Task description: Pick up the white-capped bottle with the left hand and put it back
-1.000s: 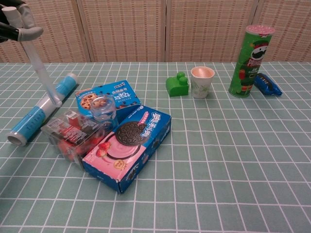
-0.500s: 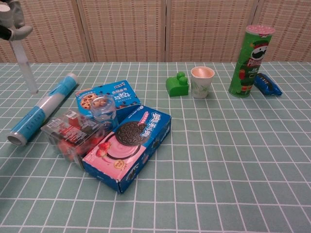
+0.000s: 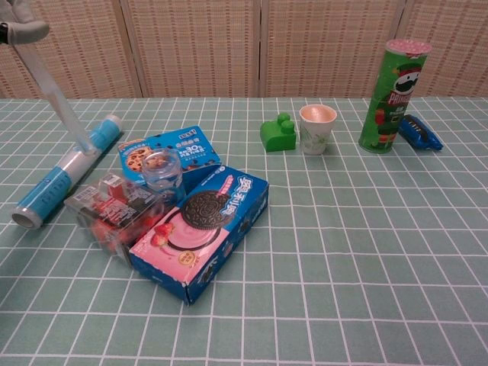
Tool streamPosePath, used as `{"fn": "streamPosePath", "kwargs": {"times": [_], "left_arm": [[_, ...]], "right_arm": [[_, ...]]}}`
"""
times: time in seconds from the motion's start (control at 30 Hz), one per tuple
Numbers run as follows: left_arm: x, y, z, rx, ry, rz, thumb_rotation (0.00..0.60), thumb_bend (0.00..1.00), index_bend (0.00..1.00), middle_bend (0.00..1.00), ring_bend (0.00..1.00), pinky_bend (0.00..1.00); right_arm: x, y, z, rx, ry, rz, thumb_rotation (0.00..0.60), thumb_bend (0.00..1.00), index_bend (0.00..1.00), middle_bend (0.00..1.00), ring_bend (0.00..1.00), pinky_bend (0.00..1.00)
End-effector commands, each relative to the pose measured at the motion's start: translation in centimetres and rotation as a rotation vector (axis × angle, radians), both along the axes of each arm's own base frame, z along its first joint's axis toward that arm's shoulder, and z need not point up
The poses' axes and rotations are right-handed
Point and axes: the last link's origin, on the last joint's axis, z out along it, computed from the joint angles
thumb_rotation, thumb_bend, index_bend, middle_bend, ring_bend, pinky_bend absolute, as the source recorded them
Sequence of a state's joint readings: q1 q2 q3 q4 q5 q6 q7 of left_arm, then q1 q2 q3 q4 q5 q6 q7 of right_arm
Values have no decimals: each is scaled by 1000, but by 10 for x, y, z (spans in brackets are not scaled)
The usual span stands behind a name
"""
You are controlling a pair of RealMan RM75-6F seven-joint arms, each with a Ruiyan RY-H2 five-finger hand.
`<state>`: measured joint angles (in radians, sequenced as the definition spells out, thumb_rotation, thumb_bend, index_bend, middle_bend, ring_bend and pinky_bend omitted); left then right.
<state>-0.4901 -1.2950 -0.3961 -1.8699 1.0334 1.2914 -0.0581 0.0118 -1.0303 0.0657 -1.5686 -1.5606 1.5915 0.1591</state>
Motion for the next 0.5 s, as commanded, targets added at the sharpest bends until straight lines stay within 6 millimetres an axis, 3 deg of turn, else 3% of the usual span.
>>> {"fn": "streamPosePath", "kwargs": {"times": [0.03, 0.27, 0.4, 0.5], "left_arm": [[-7, 1, -1, 98, 184, -7, 600, 395, 853, 1000, 948, 1000], [-17, 2, -11, 224, 391, -26, 600, 395, 853, 1000, 948, 1000], [-17, 1, -12, 193, 305, -5, 600, 395, 853, 1000, 948, 1000], [-12, 0, -9, 121, 140, 31, 600, 394, 853, 1000, 947, 1000]], "right_arm": [[0, 0, 0, 0, 0, -1, 600, 99, 437, 372, 345, 585], [0, 0, 1, -3, -2, -1, 600, 98, 437, 372, 345, 585], [-1, 0, 1, -1, -1, -2, 600, 98, 437, 372, 345, 585], [0, 0, 1, -1, -2, -1, 600, 98, 437, 372, 345, 585]]}}
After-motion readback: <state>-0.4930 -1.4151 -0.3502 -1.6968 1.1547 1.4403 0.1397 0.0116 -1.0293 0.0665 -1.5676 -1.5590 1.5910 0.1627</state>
